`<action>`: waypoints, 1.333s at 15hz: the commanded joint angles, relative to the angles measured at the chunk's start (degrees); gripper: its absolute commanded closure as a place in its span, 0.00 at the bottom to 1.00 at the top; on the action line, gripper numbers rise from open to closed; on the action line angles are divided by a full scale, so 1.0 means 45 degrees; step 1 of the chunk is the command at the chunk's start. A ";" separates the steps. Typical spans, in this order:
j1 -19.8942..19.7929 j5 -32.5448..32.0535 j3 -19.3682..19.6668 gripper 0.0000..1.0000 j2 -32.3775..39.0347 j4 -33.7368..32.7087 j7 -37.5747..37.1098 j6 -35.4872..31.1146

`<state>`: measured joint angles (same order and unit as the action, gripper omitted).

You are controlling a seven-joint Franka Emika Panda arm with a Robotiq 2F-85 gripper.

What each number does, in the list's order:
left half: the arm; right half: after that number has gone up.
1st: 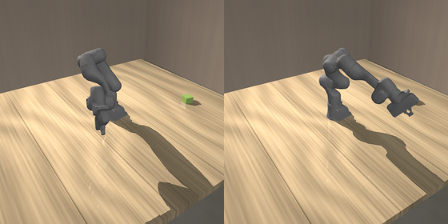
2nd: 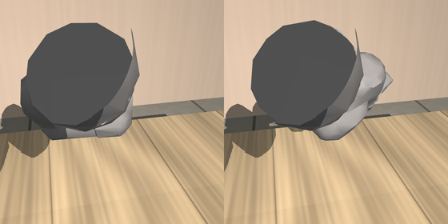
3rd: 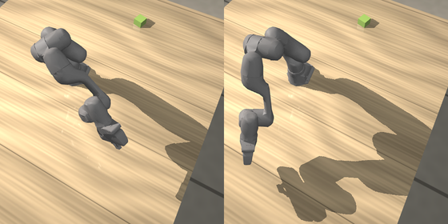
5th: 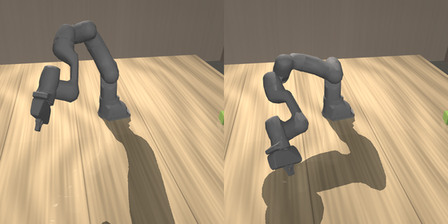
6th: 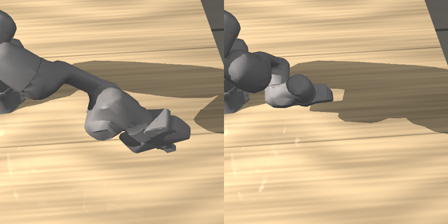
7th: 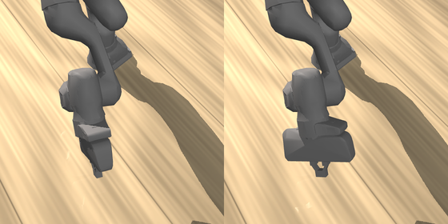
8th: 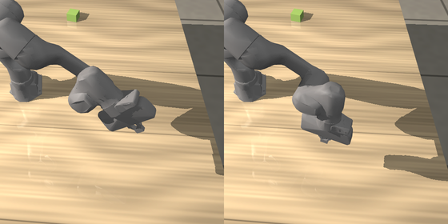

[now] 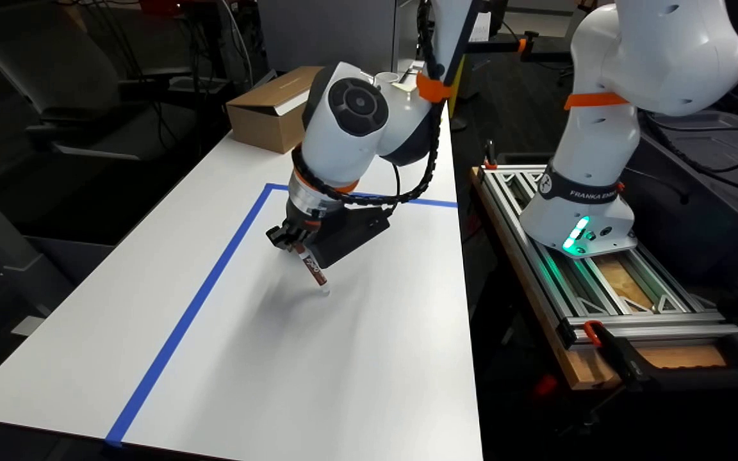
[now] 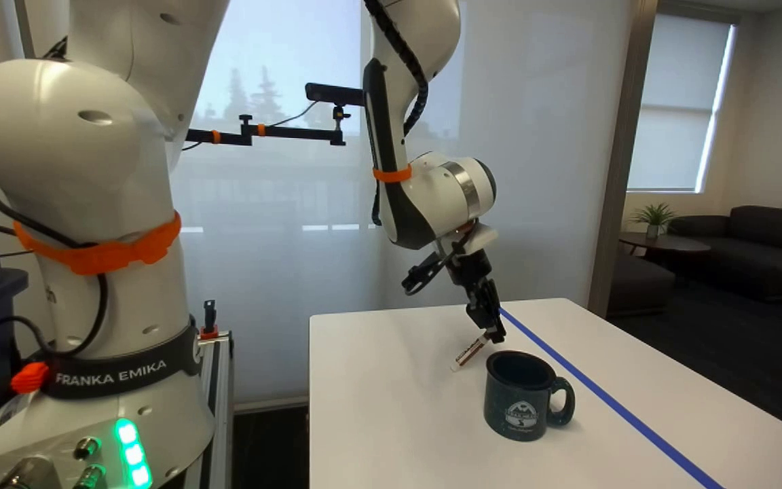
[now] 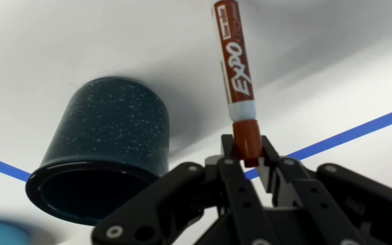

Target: Put the marker on the table

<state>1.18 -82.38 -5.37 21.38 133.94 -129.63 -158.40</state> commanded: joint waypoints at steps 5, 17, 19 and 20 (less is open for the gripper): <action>-0.0764 0.3489 -0.0616 0.95 0.1085 -0.0832 0.4295 -0.0045; -0.0788 0.4900 -0.0917 0.19 0.0040 -0.0876 0.5736 0.1476; -0.0712 0.4792 -0.0918 0.03 -0.0614 -0.0719 0.5692 0.2122; -0.0703 0.4771 -0.0942 0.00 -0.0910 -0.0635 0.5757 0.2359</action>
<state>-2.98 -60.77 -9.48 22.83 128.84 -103.28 -151.84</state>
